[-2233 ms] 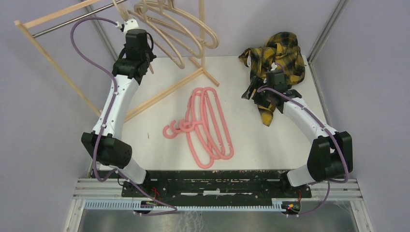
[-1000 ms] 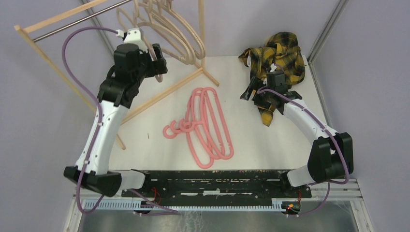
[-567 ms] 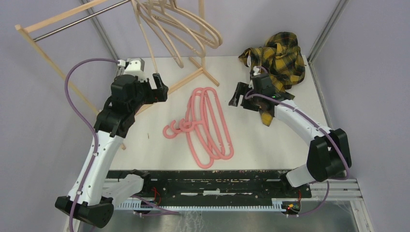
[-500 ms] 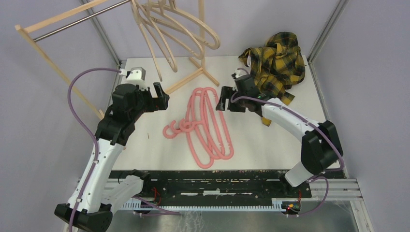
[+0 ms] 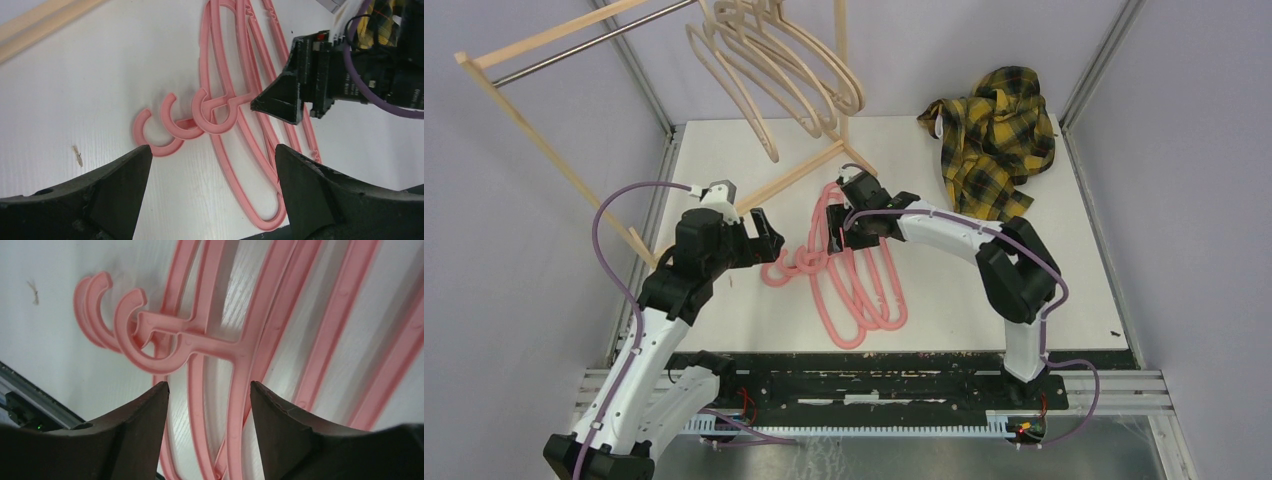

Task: Organize the hangers

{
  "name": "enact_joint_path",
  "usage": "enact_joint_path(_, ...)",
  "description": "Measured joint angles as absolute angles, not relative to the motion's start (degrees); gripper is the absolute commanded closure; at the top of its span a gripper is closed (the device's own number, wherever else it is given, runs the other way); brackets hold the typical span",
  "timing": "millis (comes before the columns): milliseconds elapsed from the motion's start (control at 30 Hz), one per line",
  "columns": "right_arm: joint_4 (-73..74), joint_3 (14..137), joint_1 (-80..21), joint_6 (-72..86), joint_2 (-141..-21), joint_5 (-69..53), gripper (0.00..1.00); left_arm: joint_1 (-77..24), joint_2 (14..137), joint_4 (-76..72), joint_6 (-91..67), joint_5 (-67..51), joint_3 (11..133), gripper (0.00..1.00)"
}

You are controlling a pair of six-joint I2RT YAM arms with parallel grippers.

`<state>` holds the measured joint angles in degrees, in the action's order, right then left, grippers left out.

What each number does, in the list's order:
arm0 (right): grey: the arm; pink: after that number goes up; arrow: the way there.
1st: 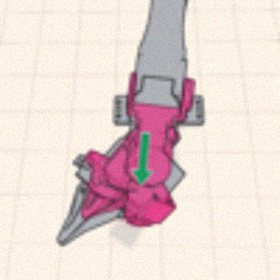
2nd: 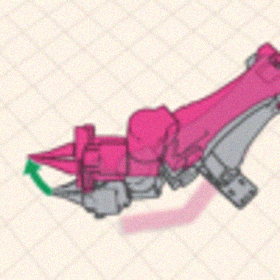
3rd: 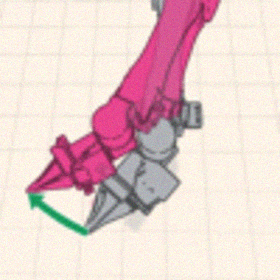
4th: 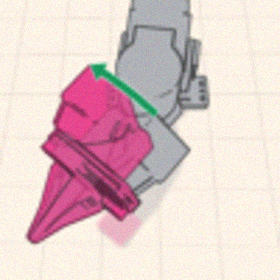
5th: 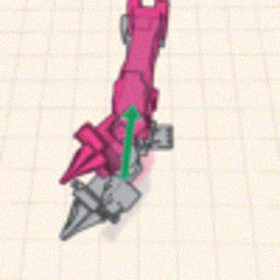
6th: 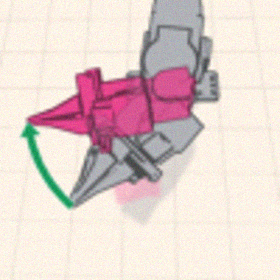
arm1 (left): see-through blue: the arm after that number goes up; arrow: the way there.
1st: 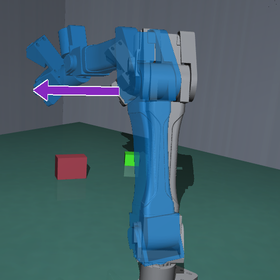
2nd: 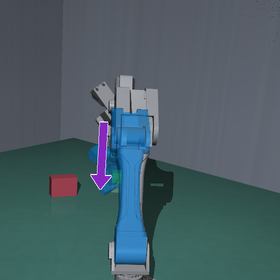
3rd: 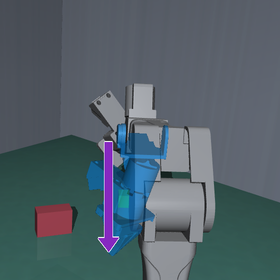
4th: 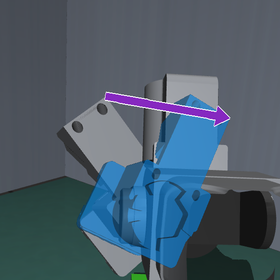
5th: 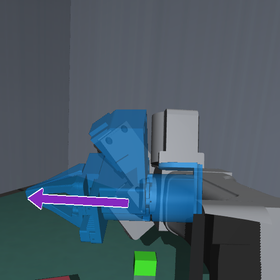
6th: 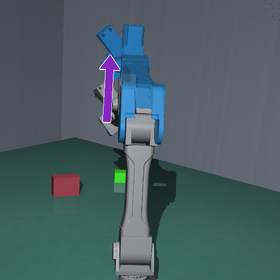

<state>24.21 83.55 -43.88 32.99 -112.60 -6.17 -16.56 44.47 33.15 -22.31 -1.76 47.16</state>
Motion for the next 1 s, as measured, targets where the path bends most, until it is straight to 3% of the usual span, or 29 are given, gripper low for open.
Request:
enact_joint_path(367, 26.48, 90.45, -43.48, 32.1, -121.75, 0.19, 0.41, -16.64, 44.07, 29.98, -22.9, -3.33, 44.58, 0.01)
enact_joint_path(533, 26.85, 93.43, -43.44, 32.03, -124.01, 1.83, 0.77, -16.64, 44.07, 29.76, -22.9, -4.03, 43.9, 0.01)
enact_joint_path(633, 26.24, 94.63, -43.35, 32.01, -124.77, 2.63, 0.94, -16.64, 44.05, 29.56, -22.9, -4.86, 43.86, 0.01)
enact_joint_path(700, 26.22, 94.63, -43.35, 32.14, -124.9, 3.44, 0.99, -16.64, 43.94, 29.43, -22.9, -5.17, 43.86, 0.01)
enact_joint_path(833, 26.13, 94.63, -43.35, 32.32, -124.9, 5.45, 0.99, -16.64, 43.55, 29.39, -22.9, -6.35, 43.86, 0.01)
enact_joint_path(867, 26.15, 94.63, -43.33, 32.34, -124.9, 5.98, 0.89, -16.64, 43.53, 29.34, -22.9, -6.55, 43.86, 0.01)
enact_joint_path(933, 26.17, 94.63, -43.35, 32.42, -124.75, 6.81, 0.57, -16.64, 43.51, 29.04, -22.9, -6.83, 43.86, 0.01)
enact_joint_path(1000, 26.87, 95.07, -43.27, 32.23, -124.68, 8.01, 0.46, -16.64, 43.48, 28.58, -22.92, -7.35, 43.86, 0.01)
